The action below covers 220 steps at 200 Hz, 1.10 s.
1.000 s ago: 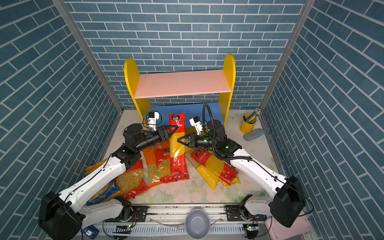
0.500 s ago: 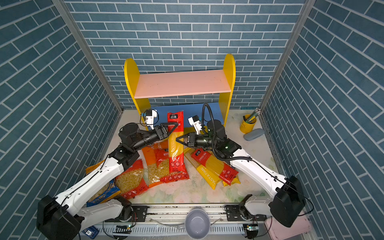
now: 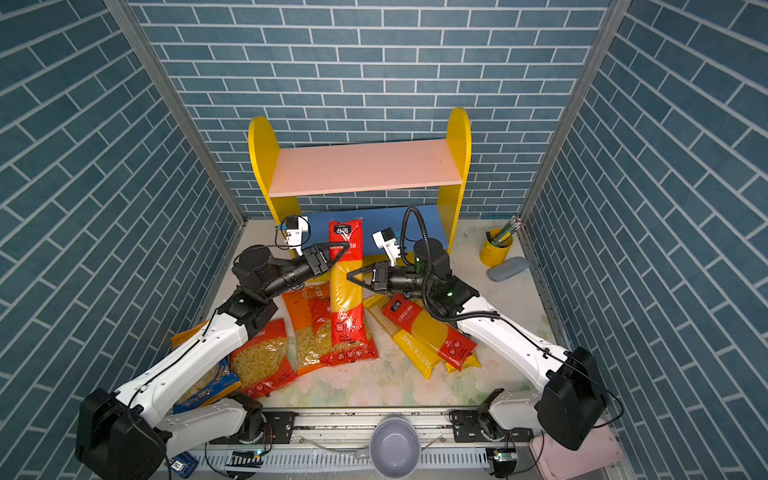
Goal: Place and organize the pasta boxes and bags onto the shelf
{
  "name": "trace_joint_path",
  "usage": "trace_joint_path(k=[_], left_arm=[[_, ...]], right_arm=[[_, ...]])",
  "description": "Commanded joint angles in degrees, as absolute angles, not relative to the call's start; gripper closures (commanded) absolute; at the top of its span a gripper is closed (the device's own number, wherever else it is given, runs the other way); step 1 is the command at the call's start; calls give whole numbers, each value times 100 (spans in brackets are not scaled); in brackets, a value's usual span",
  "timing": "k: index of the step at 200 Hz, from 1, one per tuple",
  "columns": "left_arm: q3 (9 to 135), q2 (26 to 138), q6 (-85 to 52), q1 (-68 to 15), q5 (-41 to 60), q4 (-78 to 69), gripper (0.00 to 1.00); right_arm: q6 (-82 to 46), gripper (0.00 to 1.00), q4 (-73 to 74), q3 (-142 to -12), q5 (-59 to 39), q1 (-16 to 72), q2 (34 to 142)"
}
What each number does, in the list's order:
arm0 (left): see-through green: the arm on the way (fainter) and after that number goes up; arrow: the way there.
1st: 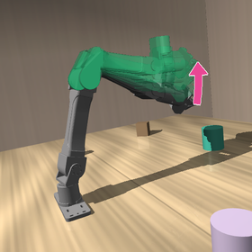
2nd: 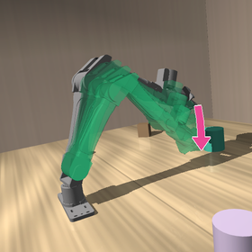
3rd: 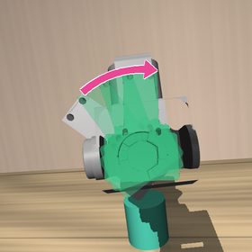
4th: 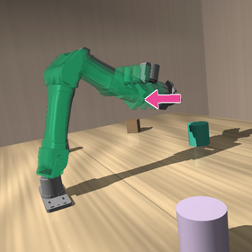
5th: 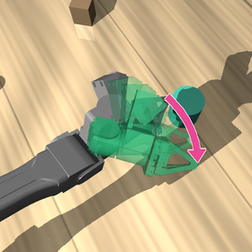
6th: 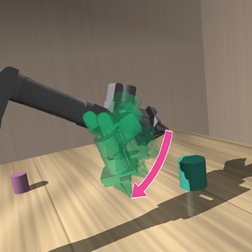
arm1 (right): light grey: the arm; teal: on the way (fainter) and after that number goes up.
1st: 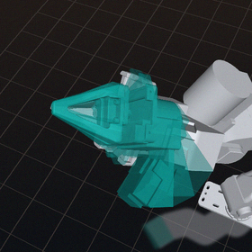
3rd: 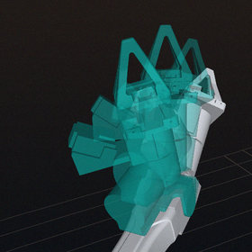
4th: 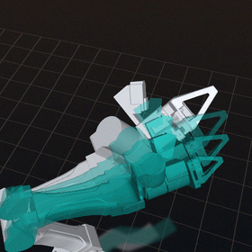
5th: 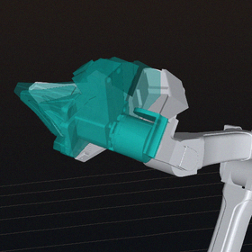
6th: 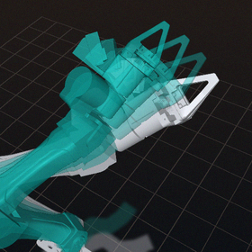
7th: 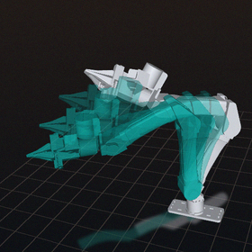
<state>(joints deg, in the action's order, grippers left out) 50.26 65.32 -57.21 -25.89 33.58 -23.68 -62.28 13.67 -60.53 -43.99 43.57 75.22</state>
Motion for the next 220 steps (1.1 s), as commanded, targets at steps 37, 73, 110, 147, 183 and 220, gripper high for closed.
trace_joint_path(k=[37,73,110,147,183,220], left_arm=[[5545,6396,-5756,-2632,3052,-2280,82],[5801,6337,-5846,-2633,2621,-2127,92],[6069,6284,-5904,-2621,2188,-1964,94],[6284,6389,-5949,-2605,2046,-1951,94],[6554,6310,-5520,-2582,1905,-1246,81],[6497,5972,-5295,-2395,1761,-752,53]], right_arm=[[-6163,72,1762,-5940,-4107,4403,7139],[-5687,63,1160,-5838,-3817,4584,7058],[-5120,59,491,-5859,-3485,4818,7022],[-5062,63,645,-6027,-3518,4968,7128],[-5098,85,796,-6280,-3480,4984,7128],[-5114,96,756,-6941,-3564,4948,7351]])
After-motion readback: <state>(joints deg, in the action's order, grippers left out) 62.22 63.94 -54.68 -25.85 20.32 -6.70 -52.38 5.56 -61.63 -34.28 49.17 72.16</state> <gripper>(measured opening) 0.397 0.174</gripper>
